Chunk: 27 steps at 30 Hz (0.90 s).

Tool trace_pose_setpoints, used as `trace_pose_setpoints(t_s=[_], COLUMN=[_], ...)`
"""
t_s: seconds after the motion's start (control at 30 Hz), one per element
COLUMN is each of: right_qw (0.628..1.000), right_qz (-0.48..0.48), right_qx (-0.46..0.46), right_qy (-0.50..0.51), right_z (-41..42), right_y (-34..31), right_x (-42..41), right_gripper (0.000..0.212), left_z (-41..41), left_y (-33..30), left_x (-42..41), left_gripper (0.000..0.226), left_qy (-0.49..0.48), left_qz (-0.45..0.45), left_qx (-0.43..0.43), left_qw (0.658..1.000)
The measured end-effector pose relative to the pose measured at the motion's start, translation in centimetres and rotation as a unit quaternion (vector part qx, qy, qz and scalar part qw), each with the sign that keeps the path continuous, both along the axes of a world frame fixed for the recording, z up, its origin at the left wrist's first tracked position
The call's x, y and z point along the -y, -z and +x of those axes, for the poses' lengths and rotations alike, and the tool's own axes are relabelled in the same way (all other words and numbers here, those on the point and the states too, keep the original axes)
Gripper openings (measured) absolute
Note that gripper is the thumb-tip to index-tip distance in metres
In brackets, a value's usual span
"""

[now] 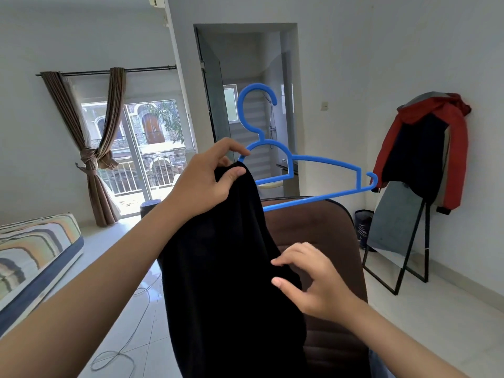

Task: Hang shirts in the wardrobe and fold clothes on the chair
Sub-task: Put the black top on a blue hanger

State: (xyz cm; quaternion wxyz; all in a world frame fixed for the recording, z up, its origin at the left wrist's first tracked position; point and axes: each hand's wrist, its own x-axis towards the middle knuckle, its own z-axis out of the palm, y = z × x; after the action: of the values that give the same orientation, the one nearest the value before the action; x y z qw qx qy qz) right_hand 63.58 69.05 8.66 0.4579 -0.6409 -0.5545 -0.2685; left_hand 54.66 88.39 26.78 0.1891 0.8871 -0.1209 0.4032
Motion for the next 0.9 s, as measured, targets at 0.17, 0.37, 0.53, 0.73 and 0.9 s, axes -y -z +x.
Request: trace_pose_setpoints(t_s=[0.17,0.37,0.53,0.73,0.9], right_qw=[0.998,0.993,0.995,0.995,0.990], right_qz=[-0.017,-0.014,-0.035,-0.055,0.083], right_qx=[-0.034,-0.047,-0.037,-0.050,-0.110], right_qy=[0.048,0.110,0.083,0.064,-0.023], right_z=[0.1,1.6,2.6,3.0,0.4], right_y=[1.9,2.2,2.0,1.7,-1.5], right_x=[-0.1,0.1,-0.3,0.8,3.0], right_gripper=[0.027,0.027,0.020,0.021,0.027], left_z=[-0.1,-0.3,-0.5,-1.2,-2.0], left_y=[0.3,0.3,0.2,0.1,0.0], left_x=[-0.3,-0.8,-0.9,-2.1,-4.0], left_gripper=[0.022,0.024,0.024,0.026,0.026], left_qy=[0.016,0.030,0.040,0.032,0.007], left_qz=[-0.025,-0.050,-0.060,-0.076,-0.107], left_qx=[-0.009,-0.003,0.001,0.000,0.007], left_qw=[1.000,0.998,0.997,0.997,0.994])
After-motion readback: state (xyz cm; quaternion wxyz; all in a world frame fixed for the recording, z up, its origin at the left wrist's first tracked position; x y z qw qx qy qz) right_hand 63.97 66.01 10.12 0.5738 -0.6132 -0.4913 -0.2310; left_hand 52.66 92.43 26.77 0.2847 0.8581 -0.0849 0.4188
